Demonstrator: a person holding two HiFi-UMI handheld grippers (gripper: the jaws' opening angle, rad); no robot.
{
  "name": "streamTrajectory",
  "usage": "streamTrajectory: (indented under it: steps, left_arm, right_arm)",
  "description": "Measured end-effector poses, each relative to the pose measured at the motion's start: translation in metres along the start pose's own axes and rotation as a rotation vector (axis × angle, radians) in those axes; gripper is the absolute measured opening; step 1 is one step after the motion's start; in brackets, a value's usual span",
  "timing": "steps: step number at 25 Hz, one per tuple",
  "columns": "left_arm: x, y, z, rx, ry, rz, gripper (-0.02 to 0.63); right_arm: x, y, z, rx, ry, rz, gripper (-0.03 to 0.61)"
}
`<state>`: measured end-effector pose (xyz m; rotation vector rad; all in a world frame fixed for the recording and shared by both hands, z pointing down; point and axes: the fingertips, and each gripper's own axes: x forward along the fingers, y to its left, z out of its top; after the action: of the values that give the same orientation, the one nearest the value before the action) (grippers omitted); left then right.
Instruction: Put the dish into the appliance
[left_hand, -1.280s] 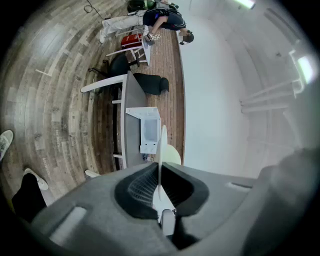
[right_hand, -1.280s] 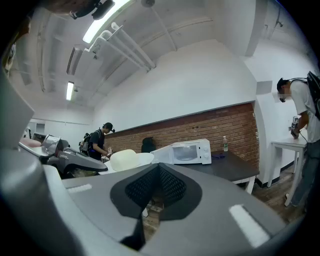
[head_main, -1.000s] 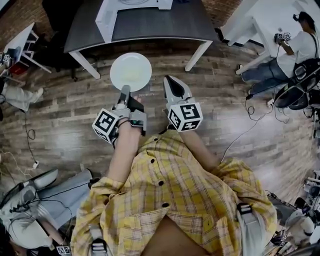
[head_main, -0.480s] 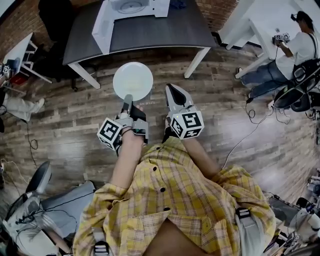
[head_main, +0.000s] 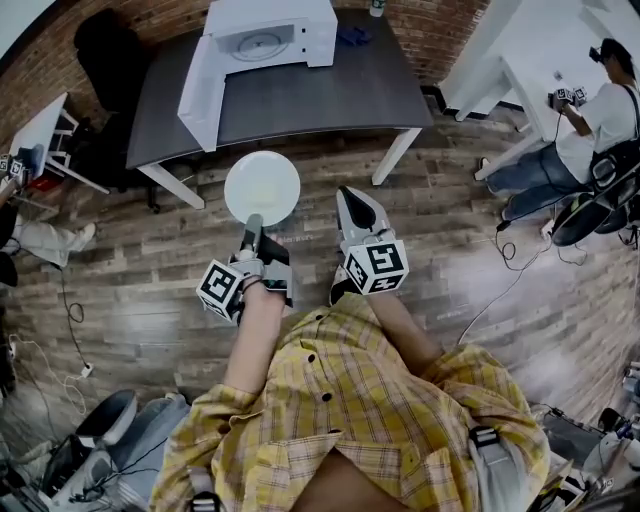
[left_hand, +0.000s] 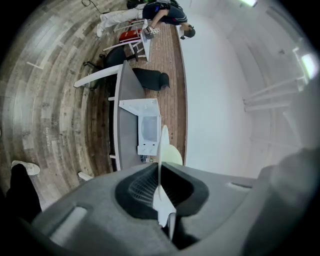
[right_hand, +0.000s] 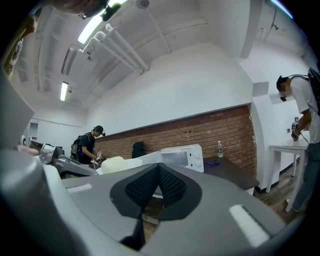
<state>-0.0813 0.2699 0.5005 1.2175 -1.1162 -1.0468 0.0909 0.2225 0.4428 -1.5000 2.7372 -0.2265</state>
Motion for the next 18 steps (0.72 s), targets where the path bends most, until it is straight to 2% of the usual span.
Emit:
streamTrajectory:
  steps: [7,10,14,18]
  left_arm:
    - [0.049,-0.015,-0.008,-0.039,-0.003,0.008,0.009]
    - [0.084,-0.020,-0.019,-0.045,-0.010,-0.013,0.009]
    - [0.113,-0.013,-0.029,-0.048,-0.031,0.022,0.009]
    - [0.128,-0.021,-0.030,-0.034,-0.061,-0.027,0.009]
  right_arm:
    - [0.040,-0.034,0.014,0.020,0.006,0.017,0.001]
    - [0.061,-0.058,0.018,0.019,0.010,0.046,0.000]
    - [0.083,-0.089,0.025,0.023,0.003,0.071,0.002]
    - [0.093,-0.100,0.027,0.020,-0.006,0.094,0.001]
